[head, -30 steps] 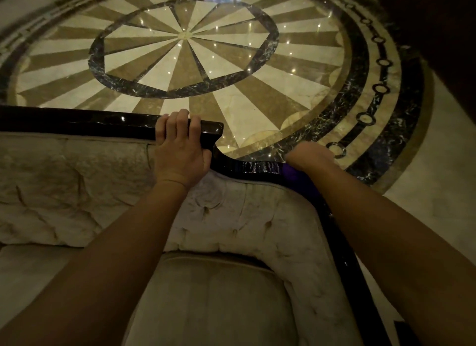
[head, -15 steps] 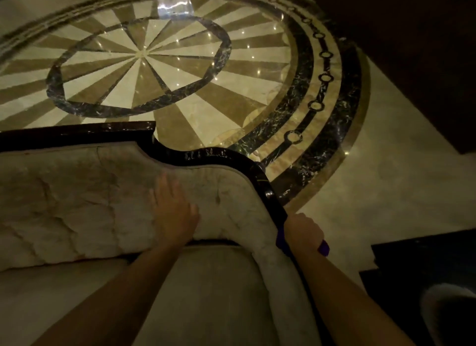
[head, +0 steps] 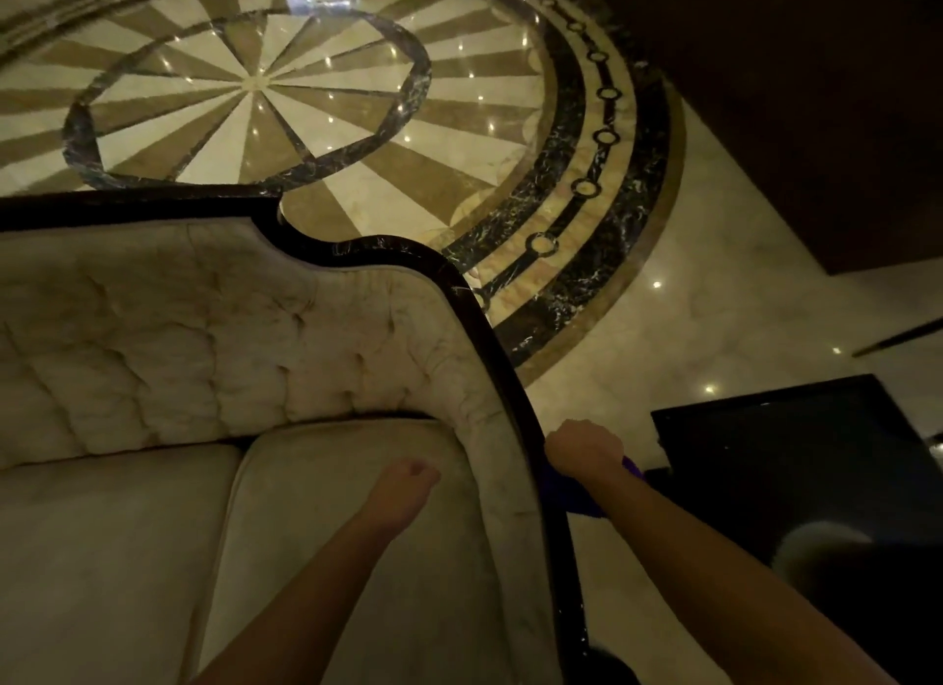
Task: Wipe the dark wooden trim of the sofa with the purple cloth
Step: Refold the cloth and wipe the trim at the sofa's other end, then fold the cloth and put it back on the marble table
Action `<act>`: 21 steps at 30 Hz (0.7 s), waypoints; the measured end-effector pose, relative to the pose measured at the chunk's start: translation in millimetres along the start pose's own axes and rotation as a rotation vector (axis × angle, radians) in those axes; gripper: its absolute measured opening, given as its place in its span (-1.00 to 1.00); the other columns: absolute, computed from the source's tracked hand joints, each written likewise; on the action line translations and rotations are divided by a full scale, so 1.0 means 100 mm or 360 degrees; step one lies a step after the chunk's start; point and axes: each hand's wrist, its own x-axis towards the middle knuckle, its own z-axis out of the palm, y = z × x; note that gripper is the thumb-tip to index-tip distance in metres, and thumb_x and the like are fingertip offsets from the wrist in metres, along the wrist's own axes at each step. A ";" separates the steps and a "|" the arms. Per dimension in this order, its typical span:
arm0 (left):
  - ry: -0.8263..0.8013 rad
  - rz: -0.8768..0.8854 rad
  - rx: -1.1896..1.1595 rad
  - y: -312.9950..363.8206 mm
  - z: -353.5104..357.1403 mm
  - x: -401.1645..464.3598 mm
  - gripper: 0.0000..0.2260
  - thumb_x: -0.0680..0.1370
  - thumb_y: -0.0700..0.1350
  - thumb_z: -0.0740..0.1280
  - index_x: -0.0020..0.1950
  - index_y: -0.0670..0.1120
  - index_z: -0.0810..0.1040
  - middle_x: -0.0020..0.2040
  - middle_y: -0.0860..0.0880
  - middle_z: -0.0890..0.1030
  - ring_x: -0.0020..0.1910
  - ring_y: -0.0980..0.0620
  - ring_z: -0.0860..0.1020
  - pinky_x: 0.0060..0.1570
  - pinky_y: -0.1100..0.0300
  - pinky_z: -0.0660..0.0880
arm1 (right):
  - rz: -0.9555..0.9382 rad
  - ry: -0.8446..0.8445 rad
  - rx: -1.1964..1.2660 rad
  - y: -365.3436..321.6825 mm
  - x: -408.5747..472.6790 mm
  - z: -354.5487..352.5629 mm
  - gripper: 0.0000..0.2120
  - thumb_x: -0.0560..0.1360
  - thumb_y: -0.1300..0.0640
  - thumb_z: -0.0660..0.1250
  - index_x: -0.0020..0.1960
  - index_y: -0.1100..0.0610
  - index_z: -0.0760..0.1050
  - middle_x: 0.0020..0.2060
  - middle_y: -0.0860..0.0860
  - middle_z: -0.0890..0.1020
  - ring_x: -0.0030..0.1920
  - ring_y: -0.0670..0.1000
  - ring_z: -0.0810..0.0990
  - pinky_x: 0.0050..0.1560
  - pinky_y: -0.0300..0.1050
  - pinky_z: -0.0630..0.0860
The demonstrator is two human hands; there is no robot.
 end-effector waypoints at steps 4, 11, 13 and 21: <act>-0.0263 -0.0086 -0.0472 -0.06 -0.02 -0.48 -0.80 0.69 -0.01 0.23 0.09 -0.06 0.61 0.06 -0.09 0.72 -0.06 -0.01 0.66 -0.02 0.10 0.52 | -0.0123 -0.0054 0.0577 -0.30 -0.51 -0.20 -0.51 0.69 -0.12 0.09 0.33 0.22 0.55 0.26 0.21 0.62 0.23 0.22 0.60 0.18 0.02 0.48; -0.0135 0.0295 -0.0958 -0.23 -0.53 -1.21 -0.55 0.58 0.34 0.23 0.27 0.08 0.59 0.06 -0.02 0.76 0.05 -0.02 0.74 0.12 -0.04 0.62 | -0.0539 0.0070 0.1269 -1.26 -1.30 -0.29 -0.69 0.69 -0.10 0.18 -0.12 0.01 0.54 -0.12 -0.04 0.57 -0.05 -0.04 0.55 -0.13 -0.06 0.38; -0.0044 0.0345 -0.1124 -0.55 -0.79 -1.56 -0.50 0.44 0.45 0.29 0.27 0.22 0.52 0.09 0.05 0.75 0.05 -0.01 0.74 0.02 0.00 0.65 | -0.0656 0.0074 0.1266 -1.71 -1.62 -0.10 -0.74 0.70 -0.10 0.17 -0.07 -0.04 0.51 -0.12 -0.11 0.54 -0.08 -0.12 0.49 -0.12 -0.07 0.36; 0.0719 0.0311 -0.1267 -1.55 -0.98 -2.03 -0.88 0.61 0.05 0.40 0.11 0.19 0.51 0.06 0.03 0.69 0.06 -0.02 0.69 0.09 0.02 0.64 | -0.0767 -0.0186 0.1130 -2.59 -2.64 0.78 -0.65 0.71 -0.07 0.18 0.33 0.15 0.47 0.20 0.10 0.58 0.20 0.13 0.57 0.30 0.20 0.53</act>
